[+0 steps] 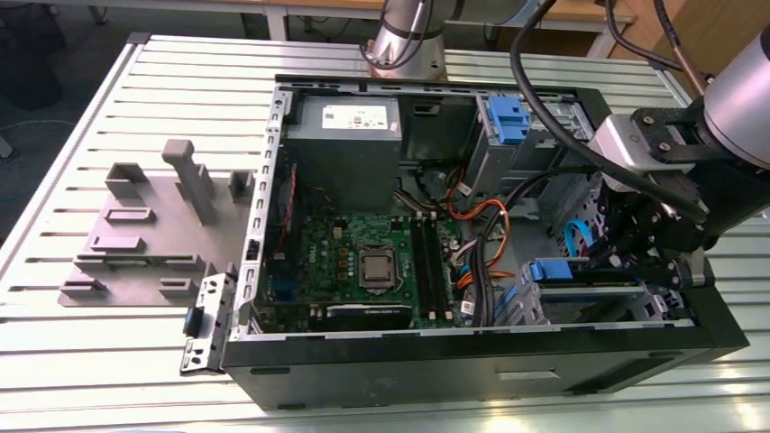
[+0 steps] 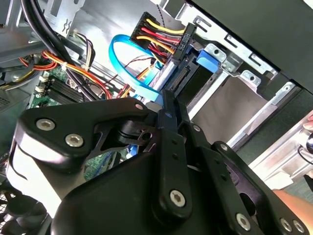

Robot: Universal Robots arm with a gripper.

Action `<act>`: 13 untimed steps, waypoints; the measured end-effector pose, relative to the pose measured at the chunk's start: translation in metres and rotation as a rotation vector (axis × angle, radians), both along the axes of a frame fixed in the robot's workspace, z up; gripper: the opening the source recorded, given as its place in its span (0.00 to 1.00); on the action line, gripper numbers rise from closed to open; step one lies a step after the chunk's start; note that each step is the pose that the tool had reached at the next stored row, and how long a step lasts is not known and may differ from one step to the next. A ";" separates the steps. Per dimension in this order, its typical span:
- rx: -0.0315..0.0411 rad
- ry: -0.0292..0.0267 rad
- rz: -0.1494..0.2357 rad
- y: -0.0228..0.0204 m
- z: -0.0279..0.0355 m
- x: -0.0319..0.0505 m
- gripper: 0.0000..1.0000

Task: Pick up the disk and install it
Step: 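Insert the first disk wire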

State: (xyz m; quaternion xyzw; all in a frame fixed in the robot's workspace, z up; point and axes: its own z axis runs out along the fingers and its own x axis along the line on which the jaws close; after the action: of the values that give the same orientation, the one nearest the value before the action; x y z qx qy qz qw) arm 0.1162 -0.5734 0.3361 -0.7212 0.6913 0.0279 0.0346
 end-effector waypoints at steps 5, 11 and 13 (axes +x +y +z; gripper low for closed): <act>0.0073 0.0000 0.000 -0.0002 0.0005 0.0000 0.16; 0.0122 0.0000 0.000 -0.0012 0.0001 0.0000 0.16; 0.0147 0.0000 0.000 -0.0013 -0.0006 0.0000 0.16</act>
State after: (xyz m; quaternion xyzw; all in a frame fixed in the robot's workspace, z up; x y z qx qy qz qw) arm 0.1162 -0.5747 0.3355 -0.7209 0.6911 0.0330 0.0399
